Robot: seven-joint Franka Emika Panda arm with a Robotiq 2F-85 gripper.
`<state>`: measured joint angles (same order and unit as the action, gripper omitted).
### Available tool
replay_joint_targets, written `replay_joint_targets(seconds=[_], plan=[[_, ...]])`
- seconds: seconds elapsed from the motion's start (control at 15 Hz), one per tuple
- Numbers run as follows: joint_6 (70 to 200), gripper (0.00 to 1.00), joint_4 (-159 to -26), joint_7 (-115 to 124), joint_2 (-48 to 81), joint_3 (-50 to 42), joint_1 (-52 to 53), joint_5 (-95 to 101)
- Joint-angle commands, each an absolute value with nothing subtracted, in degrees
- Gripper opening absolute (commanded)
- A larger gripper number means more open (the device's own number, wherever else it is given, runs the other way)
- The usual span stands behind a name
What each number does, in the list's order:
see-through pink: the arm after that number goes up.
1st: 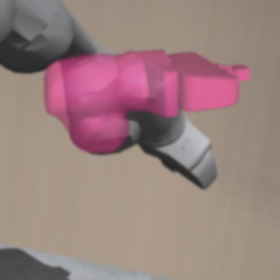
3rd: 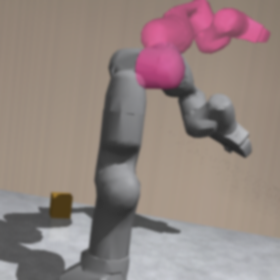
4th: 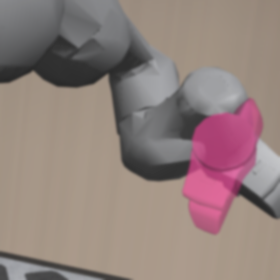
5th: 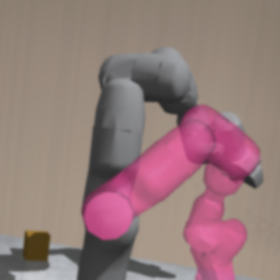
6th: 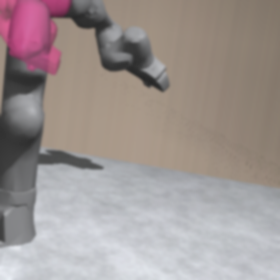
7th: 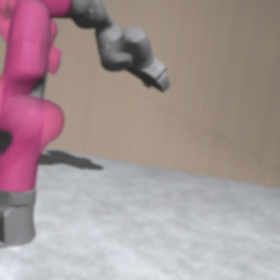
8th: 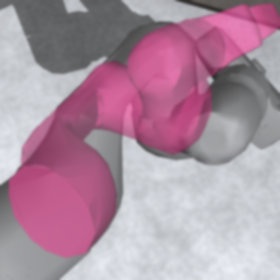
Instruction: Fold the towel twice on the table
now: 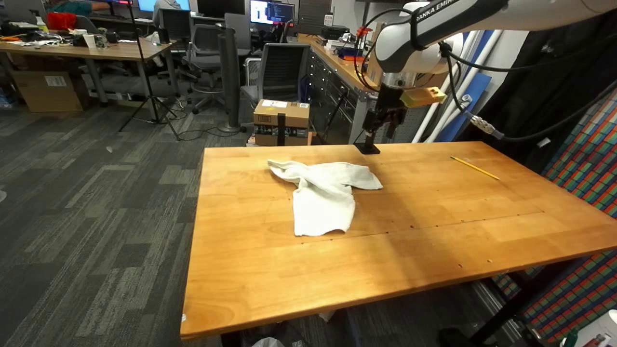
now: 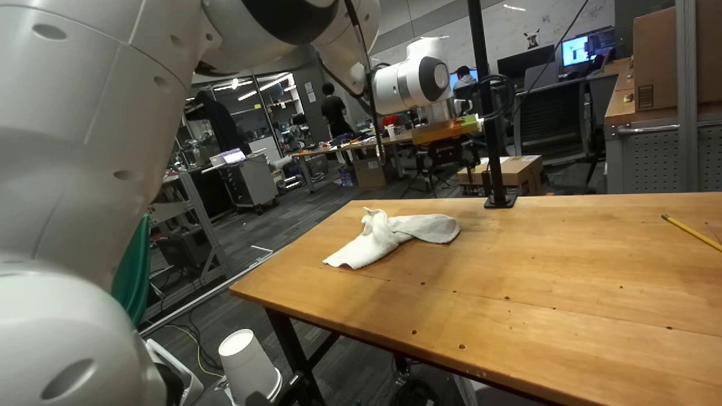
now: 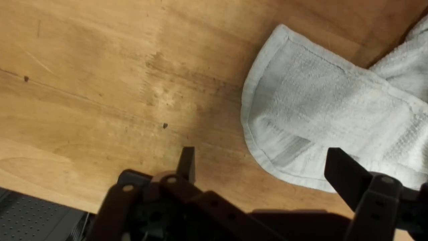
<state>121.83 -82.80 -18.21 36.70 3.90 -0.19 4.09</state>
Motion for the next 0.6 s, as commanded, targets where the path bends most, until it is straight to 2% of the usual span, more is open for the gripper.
replay_joint_targets(seconds=[0.0, 0.53], plan=[[125.98, 1.0, -93.07, -17.0, 31.24, 3.93, -1.19, 3.02], [126.27, 1.0, -92.17, -13.93, 31.88, 4.13, -0.54, 2.65]])
